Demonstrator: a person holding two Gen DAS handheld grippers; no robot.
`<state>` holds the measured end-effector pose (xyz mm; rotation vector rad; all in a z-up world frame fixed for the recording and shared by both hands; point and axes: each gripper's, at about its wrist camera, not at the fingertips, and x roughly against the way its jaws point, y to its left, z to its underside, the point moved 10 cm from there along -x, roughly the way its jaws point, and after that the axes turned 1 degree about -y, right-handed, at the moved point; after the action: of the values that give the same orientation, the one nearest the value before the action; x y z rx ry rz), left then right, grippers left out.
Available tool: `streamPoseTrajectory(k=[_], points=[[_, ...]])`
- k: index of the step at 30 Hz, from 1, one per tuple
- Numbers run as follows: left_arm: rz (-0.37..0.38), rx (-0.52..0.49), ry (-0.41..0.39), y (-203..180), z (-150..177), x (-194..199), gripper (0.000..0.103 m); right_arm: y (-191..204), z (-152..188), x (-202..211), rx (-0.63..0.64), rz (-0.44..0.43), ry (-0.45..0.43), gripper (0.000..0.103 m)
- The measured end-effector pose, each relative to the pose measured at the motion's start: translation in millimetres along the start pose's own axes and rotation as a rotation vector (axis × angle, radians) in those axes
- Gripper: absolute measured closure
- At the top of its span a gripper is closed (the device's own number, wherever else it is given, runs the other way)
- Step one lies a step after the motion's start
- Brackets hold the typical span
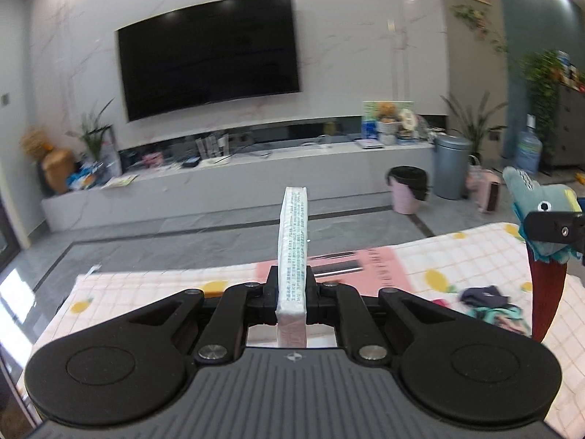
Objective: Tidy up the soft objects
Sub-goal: 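Carry the tissue pack and plush monster over the orange box with both tools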
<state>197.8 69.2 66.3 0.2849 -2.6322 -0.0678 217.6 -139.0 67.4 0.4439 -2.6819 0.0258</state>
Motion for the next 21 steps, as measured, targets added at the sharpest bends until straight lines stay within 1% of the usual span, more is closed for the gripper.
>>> streamPoseTrajectory(k=[3, 6, 9, 11, 12, 13, 15, 16, 18, 20, 21], points=[[-0.02, 0.078, 0.02, 28.0, 10.7, -11.3, 0.092, 50.5, -11.9, -3.9, 0.032, -0.078, -0.01, 0.036], [-0.02, 0.154, 0.045, 57.2, 25.7, -24.5, 0.092, 96.2, -14.7, -16.2, 0.009, -0.164, 0.004, 0.036], [0.008, 0.238, 0.097, 76.1, 43.5, -44.3, 0.092, 137.2, -8.4, -32.6, -0.044, -0.267, 0.046, 0.036], [0.049, 0.282, 0.119, 84.0, 53.7, -57.6, 0.092, 160.7, -0.8, -45.2, -0.046, -0.309, 0.08, 0.036], [0.074, 0.298, 0.125, 82.8, 56.3, -64.6, 0.092, 172.1, 3.0, -52.9, -0.038, -0.319, 0.095, 0.036], [0.097, 0.311, 0.124, 89.5, 59.0, -67.4, 0.092, 180.0, 8.2, -60.9, -0.024, -0.318, 0.111, 0.036], [0.139, 0.306, 0.117, 89.4, 62.6, -74.1, 0.092, 192.2, 20.6, -78.8, 0.008, -0.303, 0.143, 0.036], [0.14, 0.289, 0.111, 91.0, 64.7, -76.7, 0.092, 196.2, 26.3, -88.6, 0.017, -0.299, 0.158, 0.036], [0.117, 0.254, 0.118, 91.0, 69.9, -81.3, 0.092, 202.7, 38.6, -107.7, 0.03, -0.304, 0.187, 0.036], [0.115, 0.243, 0.147, 91.0, 76.5, -87.7, 0.092, 210.4, 52.1, -123.8, 0.07, -0.318, 0.229, 0.036], [0.11, 0.238, 0.161, 91.0, 79.0, -91.1, 0.092, 206.8, 57.9, -137.7, 0.086, -0.313, 0.246, 0.036]])
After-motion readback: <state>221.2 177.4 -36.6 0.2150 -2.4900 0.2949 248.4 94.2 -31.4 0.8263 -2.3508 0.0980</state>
